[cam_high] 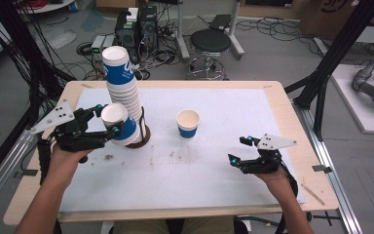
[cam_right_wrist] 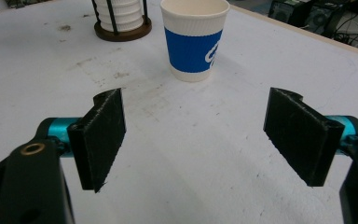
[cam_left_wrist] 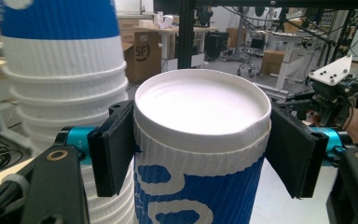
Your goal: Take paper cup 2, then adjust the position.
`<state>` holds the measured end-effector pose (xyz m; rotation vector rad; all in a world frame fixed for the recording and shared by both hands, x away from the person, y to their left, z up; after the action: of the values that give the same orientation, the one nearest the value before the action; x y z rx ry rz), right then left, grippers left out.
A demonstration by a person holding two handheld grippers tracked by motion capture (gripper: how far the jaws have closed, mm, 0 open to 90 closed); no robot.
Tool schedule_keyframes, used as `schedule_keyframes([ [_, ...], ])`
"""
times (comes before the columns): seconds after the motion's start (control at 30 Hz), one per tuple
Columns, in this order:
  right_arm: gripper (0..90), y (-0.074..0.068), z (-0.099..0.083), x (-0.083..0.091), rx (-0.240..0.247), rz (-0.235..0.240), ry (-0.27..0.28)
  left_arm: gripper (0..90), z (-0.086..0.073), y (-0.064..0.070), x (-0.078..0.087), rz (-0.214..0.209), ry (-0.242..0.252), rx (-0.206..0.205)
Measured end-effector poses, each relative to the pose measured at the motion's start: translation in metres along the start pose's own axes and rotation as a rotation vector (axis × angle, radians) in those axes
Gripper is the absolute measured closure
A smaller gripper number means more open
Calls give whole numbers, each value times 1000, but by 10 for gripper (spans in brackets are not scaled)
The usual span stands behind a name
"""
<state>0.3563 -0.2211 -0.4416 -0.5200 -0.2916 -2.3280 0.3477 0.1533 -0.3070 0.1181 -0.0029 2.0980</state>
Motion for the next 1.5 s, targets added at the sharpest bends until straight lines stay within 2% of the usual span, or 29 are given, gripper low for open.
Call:
schedule_keyframes([
  [0.4,212,1,2,-1,-3,2,1,294,-17,11,-40,-60,-25,3],
  [0.9,211,-2,3,4,-8,13,18,294,-26,23,-69,-122,-46,4],
  [1.17,211,-13,6,0,1,60,20,294,-35,26,-78,-141,-57,12],
  [1.33,206,-21,8,-2,14,74,14,293,-40,31,-87,-165,-61,8],
  [1.4,206,-25,9,-3,18,99,8,294,-43,33,-91,-172,-65,6],
  [1.5,205,-29,12,-5,17,111,17,294,-46,37,-97,-183,-71,9],
])
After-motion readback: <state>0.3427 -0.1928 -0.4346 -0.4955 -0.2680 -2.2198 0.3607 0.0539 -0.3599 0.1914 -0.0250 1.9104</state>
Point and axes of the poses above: each handheld gripper's, and its own axes: x roughly backward along the jaws, z roughly out of its top, y roughly to its right, the point moved 9 cm from there along -x, roughly forward along the jaws, and after that the axes turned 8 degrees about -z, right-handed, at the moved point
